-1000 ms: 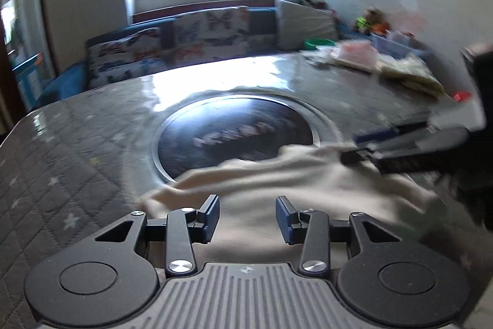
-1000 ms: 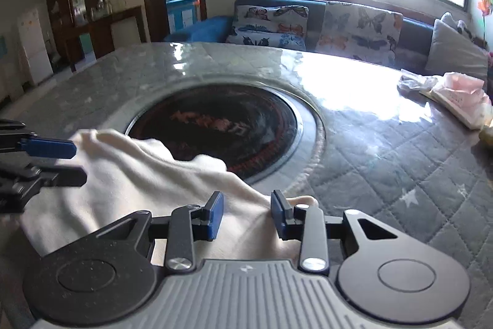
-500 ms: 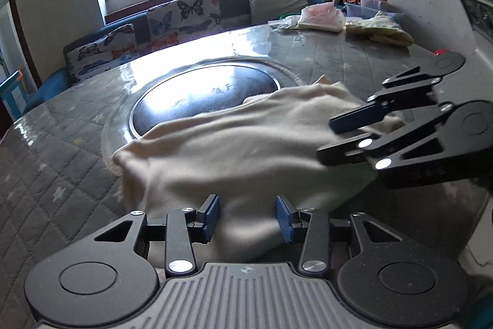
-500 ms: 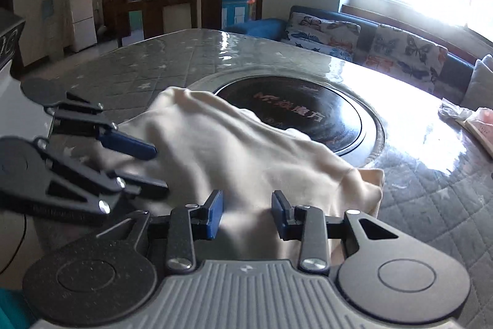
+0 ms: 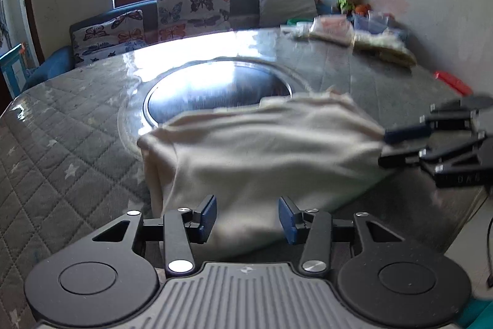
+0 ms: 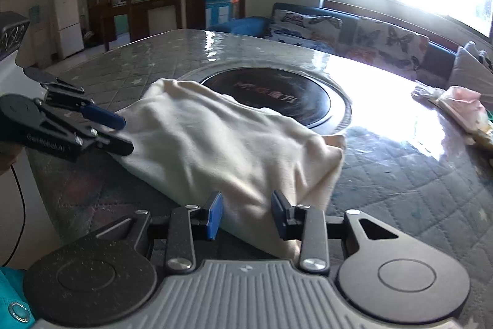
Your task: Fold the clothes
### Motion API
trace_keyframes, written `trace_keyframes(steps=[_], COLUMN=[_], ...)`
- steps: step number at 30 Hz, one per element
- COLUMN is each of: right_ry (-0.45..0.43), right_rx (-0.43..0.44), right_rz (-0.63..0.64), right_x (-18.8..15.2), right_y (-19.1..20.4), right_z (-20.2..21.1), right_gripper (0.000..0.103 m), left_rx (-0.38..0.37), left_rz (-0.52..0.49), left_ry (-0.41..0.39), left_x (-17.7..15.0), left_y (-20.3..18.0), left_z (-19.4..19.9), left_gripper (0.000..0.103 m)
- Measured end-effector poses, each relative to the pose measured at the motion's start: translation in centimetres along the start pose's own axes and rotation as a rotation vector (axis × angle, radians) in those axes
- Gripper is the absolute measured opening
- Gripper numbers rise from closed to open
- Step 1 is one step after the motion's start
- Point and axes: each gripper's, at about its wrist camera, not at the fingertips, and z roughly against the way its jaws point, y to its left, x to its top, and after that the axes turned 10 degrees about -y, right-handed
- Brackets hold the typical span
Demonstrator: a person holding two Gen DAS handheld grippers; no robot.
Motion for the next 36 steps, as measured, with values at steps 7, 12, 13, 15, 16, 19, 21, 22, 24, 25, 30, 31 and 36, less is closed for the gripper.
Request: trace_keyframes(steps=[7, 12, 13, 15, 16, 19, 21, 22, 24, 25, 30, 31, 36], right_ry=[-0.061, -0.009, -0.007, -0.012, -0.018, -0.038, -0.041, -0.030, 0.000, 0.002, -0.047, -0.046, 0.002], right_rx=[-0.003, -0.007, -0.001, 0.004, 0.000, -0.025, -0.045, -0.057, -0.079, -0.082, -0.121, -0.139, -0.172], right_rz=[-0.064, -0.093, -0.106, -0.107, -0.100, -0.105, -0.122, -0.136, -0.171, -0.193, -0.238, -0.235, -0.207], right_x=[1.7, 0.9, 0.7, 1.0, 1.2, 2.1, 2.7, 2.7, 2.4, 2.2, 2.5, 2.5, 1.9], right_y=[-1.0, -1.5, -1.7, -1.9, -1.9, -2.5, -3.2, -3.7, -4.7, -5.3, -6.6, -6.8, -7.2], right_z=[-1.7, -4.2, -4.2, -3.9, -3.8, -4.3, -5.3, -6.0, -7.2, -7.4, -5.8, -5.6, -6.3], right_gripper=[0.035, 0.035, 0.035, 0.035, 0.035, 0.035, 0.035, 0.035, 0.035, 0.035, 0.034, 0.034, 0.018], left_rx=[0.041, 0.105, 0.100, 0.086, 0.083, 0.087, 0.095, 0.105, 0.125, 0.133, 0.121, 0.122, 0.135], left_rz=[0.093, 0.113, 0.122, 0.139, 0.142, 0.137, 0.135, 0.136, 0.140, 0.141, 0.134, 0.134, 0.119], left_ry=[-0.046, 0.000, -0.002, -0.005, -0.008, -0.027, -0.032, -0.023, -0.006, 0.003, -0.001, -0.002, -0.002], left_x=[1.9, 1.0, 0.9, 1.0, 1.2, 1.9, 2.2, 2.2, 2.3, 2.2, 1.9, 1.9, 1.8], left_y=[1.6, 3.3, 3.6, 4.0, 4.1, 4.0, 4.0, 4.1, 4.5, 4.7, 4.9, 4.9, 4.3], left_z=[-2.3, -4.0, -3.8, -3.4, -3.3, -3.5, -3.8, -4.2, -4.9, -5.2, -5.0, -5.1, -5.2], left_gripper=[0.048, 0.049, 0.049, 0.049, 0.049, 0.050, 0.051, 0.051, 0.051, 0.051, 0.054, 0.054, 0.058])
